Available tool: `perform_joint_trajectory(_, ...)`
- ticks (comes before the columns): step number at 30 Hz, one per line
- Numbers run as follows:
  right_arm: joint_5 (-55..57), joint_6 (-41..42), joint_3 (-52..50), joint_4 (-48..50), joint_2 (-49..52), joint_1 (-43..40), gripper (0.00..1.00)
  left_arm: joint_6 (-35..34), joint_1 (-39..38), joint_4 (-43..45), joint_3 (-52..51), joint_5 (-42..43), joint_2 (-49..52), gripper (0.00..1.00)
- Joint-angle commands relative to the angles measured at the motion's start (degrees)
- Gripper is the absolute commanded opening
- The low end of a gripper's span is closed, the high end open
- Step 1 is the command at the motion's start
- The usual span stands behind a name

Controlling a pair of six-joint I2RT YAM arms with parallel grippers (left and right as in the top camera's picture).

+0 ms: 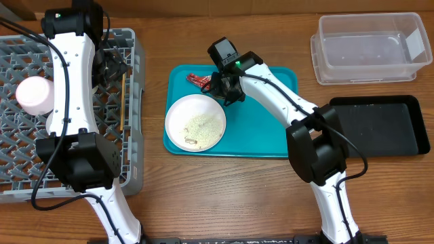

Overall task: Sort waste into correct bins and load items into the dishwasher
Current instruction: 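Close the right gripper on the red wrapper and tissue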

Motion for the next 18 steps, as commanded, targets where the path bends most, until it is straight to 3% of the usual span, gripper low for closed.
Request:
perform_joint_trajectory(1, 0.76, 0.0, 1.75, 2.05, -4.09, 0.11, 0.93, -1.2, 0.09, -0.13, 1.29, 0.0, -2.25, 1.0)
perform_joint_trajectory(2, 0.76, 0.0, 1.73, 2.97, -4.09, 0.11, 1.0, -1.2, 0.09, -0.13, 1.29, 0.0, -2.25, 1.0)
perform_joint_trajectory(8, 1.27, -0.52, 0.44, 9.4, -3.98, 0.11, 1.0, -1.2, 0.09, -0.13, 1.29, -0.02, -2.25, 1.0)
perform_joint_trajectory(13, 5.6, -3.74, 0.42, 12.24, -3.96, 0.11, 0.89, -1.2, 0.09, -0.13, 1.29, -0.02, -2.25, 1.0)
perform_joint_trajectory(18, 9.31, -3.72, 0.17, 12.33, -3.96, -0.26, 0.88, -1.2, 0.09, -0.11, 1.29, 0.0, -2.25, 1.0)
